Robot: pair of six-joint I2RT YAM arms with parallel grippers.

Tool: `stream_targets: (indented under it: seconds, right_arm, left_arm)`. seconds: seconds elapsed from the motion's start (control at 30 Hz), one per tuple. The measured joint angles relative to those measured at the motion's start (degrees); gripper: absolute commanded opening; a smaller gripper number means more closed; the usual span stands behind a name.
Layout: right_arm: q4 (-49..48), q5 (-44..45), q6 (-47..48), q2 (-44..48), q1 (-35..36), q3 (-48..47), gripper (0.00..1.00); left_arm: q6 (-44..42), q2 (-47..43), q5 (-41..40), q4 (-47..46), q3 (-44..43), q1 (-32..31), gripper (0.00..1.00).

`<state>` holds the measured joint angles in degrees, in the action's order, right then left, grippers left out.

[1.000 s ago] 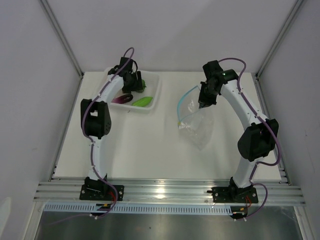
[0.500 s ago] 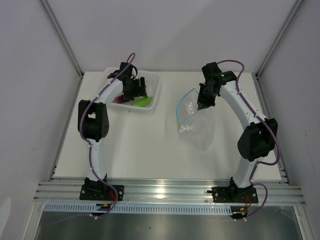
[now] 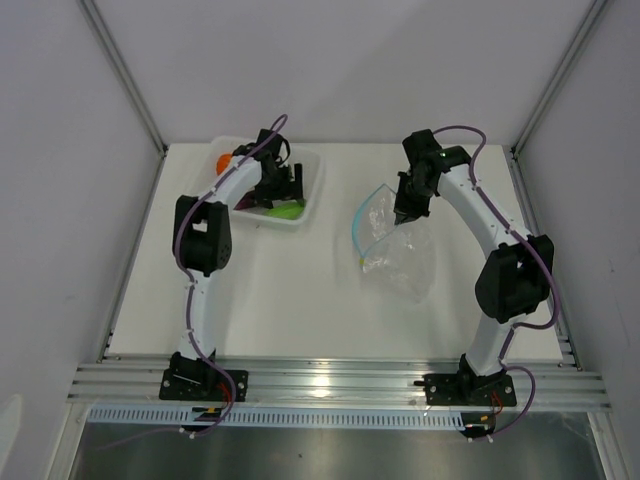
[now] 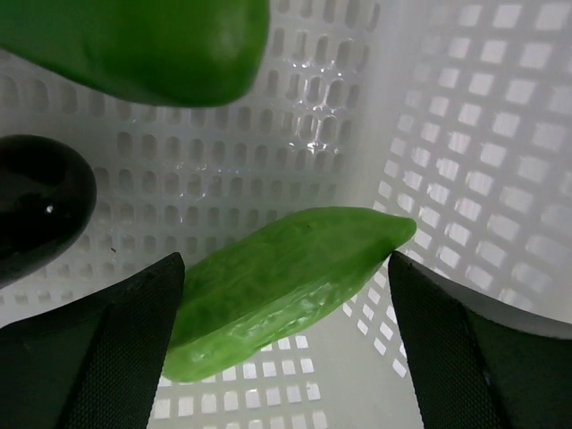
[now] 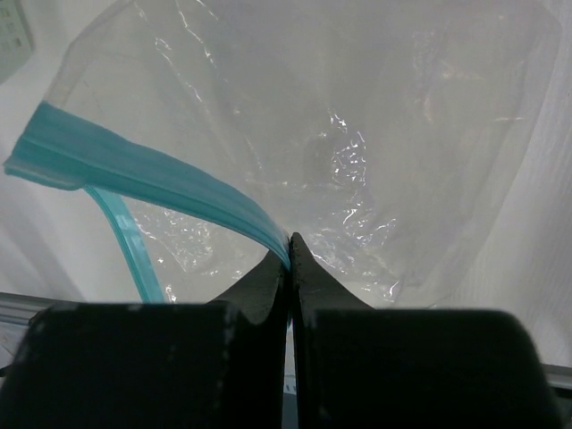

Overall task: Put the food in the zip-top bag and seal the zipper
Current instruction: Pick up the fake vegetable from the bin.

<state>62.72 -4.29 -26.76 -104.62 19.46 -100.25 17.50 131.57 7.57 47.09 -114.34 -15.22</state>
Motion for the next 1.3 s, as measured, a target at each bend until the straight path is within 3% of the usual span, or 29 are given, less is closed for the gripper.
stream_targets:
  seconds: [0.2, 0.3, 0.4, 0.5, 0.53, 0.63, 0.8, 0.93, 1.3]
  right_arm:
    - [-0.09, -0.33, 0.04, 0.04, -0.22, 0.63, 0.0]
    - [-0.26, -0.7, 0.07, 0.26, -0.42, 0.85, 0.0]
    - [-0.31, -1.01, 0.35, 0.39, -0.57, 1.05, 0.0]
    - [-0.61, -1.44, 0.72, 0.61, -0.87, 1.29, 0.0]
    - [-0.63, -1.62, 0.85, 0.76, -0.98, 1.42, 0.0]
    - [-0.74, -2.25, 1.14, 1.44, -1.49, 1.95, 0.0]
    - [-0.94, -3.04, 1.84, 2.4, -1.88, 2.49, 0.0]
    - [-1.05, -3.74, 2.64, 2.78, -1.97, 2.58, 0.0]
    - [-2.64, -6.62, 3.45, 4.94, -1.95, 5.6, 0.0]
  left_arm:
    - [0.59, -0.13, -1.22, -0.02, 2.47, -0.22, 0.86]
    - [1.46, -0.42, -1.2, -0.2, 4.92, -0.31, 0.75]
    - [2.27, -1.2, -1.44, -0.35, 6.88, -0.55, 0.7]
    - [3.28, -3.15, -1.42, -1.57, 10.51, -0.68, 0.59]
    - [3.67, -3.74, -1.44, -1.75, 11.58, -0.79, 0.47]
    - [4.94, -4.72, -1.18, -1.7, 13.05, -1.14, 0.3]
    - [6.4, -6.03, -0.94, -2.25, 14.8, -1.66, 0.17]
    - [7.48, -8.68, -0.28, -2.01, 16.81, -1.77, 0.01]
    - [8.0, -23.8, 4.7, -0.04, 13.75, -5.27, 0.01]
